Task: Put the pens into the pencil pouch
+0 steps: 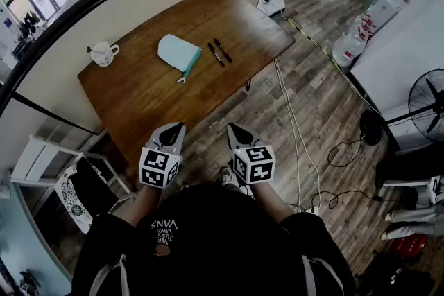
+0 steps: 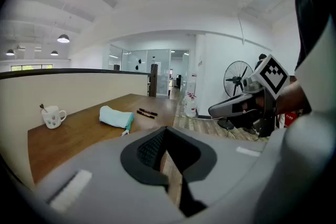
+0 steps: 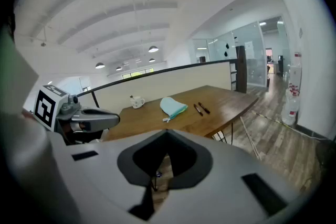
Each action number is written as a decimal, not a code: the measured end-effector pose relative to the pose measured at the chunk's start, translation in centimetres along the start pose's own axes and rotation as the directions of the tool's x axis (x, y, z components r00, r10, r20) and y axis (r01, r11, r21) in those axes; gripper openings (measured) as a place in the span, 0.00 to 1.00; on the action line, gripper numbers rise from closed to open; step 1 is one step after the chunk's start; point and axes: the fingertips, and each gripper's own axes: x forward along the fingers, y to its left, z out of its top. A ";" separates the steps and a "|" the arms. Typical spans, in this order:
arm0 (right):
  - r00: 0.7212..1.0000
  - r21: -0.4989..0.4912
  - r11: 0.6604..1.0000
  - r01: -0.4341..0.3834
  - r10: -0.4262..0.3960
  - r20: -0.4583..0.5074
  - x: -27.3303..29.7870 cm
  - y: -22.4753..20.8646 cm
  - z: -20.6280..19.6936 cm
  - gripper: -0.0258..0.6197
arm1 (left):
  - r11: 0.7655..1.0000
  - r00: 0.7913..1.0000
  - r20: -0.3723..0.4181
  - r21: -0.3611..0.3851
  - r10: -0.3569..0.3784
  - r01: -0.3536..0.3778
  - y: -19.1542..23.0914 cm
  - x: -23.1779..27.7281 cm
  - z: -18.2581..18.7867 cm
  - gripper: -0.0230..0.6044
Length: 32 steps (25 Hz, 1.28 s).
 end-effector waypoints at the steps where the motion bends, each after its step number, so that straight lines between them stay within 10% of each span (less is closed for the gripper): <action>1: 1.000 -0.005 1.000 -0.007 0.007 -0.003 0.2 -0.4 0.0 0.06 | 1.000 1.000 0.000 -0.005 0.003 -0.003 -0.1 0.4 0.1 0.05; 32: 0.976 -0.039 0.975 -0.217 0.217 -0.019 4.6 -10.3 2.7 0.26 | 0.939 0.955 0.018 -0.188 0.296 -0.287 -1.3 7.8 2.1 0.24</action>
